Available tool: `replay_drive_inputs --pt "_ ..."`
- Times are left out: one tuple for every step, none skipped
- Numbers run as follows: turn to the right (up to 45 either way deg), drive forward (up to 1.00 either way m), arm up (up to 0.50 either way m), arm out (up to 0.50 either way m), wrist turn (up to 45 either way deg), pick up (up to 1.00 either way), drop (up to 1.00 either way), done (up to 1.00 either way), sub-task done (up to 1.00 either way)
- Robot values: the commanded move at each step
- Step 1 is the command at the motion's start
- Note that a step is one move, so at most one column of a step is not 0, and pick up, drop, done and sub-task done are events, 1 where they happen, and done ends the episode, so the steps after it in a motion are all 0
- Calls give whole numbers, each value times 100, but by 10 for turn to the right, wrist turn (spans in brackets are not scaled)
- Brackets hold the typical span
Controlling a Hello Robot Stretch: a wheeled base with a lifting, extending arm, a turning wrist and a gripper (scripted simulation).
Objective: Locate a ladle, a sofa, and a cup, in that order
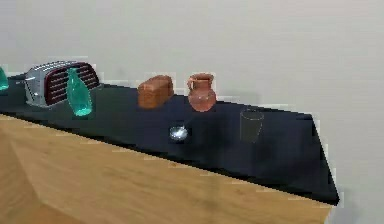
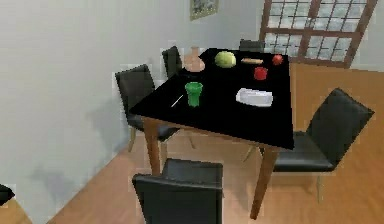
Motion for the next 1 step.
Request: replay_drive_inputs --pt "0 0 0 0 0 0 0 0 100"
